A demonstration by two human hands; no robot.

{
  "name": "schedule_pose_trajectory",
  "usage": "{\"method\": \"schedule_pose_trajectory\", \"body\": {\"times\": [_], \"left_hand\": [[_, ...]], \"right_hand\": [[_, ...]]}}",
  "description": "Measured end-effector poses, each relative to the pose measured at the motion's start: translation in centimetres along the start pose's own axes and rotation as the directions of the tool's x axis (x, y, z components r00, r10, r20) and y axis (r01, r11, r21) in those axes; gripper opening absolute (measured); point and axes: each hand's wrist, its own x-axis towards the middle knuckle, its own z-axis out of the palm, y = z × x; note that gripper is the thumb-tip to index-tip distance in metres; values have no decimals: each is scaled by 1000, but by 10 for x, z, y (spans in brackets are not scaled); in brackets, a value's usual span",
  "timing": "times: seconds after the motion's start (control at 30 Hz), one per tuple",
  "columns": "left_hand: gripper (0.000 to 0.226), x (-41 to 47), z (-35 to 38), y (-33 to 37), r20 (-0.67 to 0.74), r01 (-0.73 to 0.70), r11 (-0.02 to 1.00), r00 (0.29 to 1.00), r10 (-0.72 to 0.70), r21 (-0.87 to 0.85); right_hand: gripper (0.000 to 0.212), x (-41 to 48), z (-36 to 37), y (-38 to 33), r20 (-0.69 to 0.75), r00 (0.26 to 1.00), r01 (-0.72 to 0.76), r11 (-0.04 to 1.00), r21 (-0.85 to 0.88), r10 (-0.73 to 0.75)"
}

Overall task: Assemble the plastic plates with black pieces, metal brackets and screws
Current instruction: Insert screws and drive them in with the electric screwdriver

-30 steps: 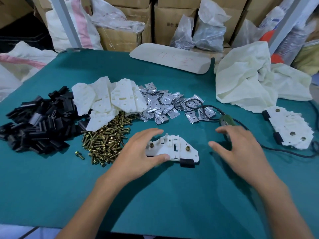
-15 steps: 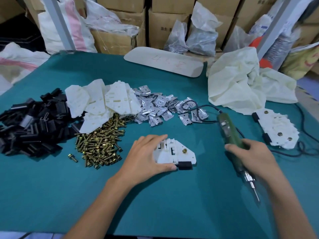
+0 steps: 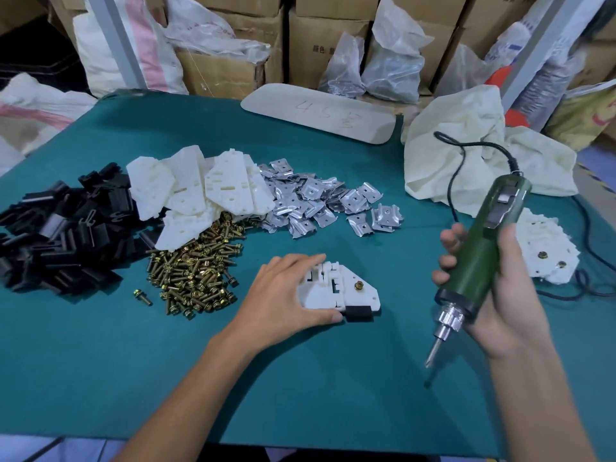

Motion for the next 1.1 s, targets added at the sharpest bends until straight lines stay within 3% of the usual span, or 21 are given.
{"method": "schedule_pose_trajectory", "body": {"times": [0.2, 0.4, 0.63, 1.1], "left_hand": [[105, 0, 1, 0, 4, 7, 1000, 1000, -7, -12], [100, 0, 1, -1, -12, -5, 1000, 1000, 5, -19], [101, 1, 1, -1, -8, 2, 1000, 1000, -2, 7], [102, 1, 2, -3, -13, -16, 1000, 1000, 15, -25]], "right_hand": [[48, 4, 35, 13, 16, 996, 81, 993, 89, -83], [43, 12, 70, 14, -56, 955, 284, 953, -101, -290], [20, 24, 99, 19, 59, 870, 489, 839, -238, -490], [15, 34, 101, 34, 26, 864, 487, 822, -295, -503]]}}
